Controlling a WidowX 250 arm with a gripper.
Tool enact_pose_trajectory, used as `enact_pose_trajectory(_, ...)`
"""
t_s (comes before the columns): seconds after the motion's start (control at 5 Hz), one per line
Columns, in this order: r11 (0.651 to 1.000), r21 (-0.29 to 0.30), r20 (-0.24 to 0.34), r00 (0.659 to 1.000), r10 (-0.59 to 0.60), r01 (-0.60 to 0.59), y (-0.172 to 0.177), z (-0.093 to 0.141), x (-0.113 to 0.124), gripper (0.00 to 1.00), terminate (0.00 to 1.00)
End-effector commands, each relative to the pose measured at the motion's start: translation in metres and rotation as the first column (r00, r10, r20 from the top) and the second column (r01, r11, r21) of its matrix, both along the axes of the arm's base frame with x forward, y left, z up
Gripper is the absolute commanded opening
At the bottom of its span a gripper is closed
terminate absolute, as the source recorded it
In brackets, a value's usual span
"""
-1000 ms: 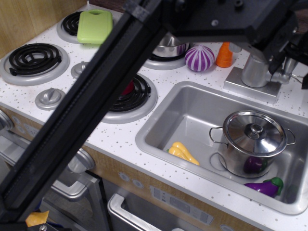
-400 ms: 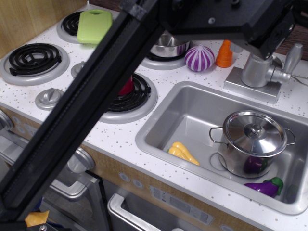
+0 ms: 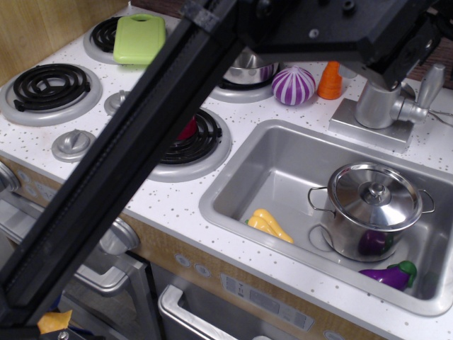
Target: Turn lever vertical to front
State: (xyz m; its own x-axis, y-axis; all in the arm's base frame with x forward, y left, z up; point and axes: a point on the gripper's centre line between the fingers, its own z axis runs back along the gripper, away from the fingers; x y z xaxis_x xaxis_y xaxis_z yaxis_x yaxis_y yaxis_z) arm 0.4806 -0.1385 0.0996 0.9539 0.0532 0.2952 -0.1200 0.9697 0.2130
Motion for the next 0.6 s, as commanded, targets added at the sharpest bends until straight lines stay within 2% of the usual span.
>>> enact_pose_trajectory(0.0, 0.998, -0.053, 0.065, 0.997, 0.039, -0.036, 0.000, 0.030, -0.002, 0.00, 0.00)
enact_pose_trajectory(0.2, 0.998, -0.054, 0.073, 0.996, 0.045, -0.042, -0.004, 0.022, -0.012, 0.00, 0.00)
enact_pose_trajectory(0.4, 0.995, -0.056, 0.055, 0.994, 0.091, -0.088, -0.007, 0.021, -0.026, 0.00, 0.00)
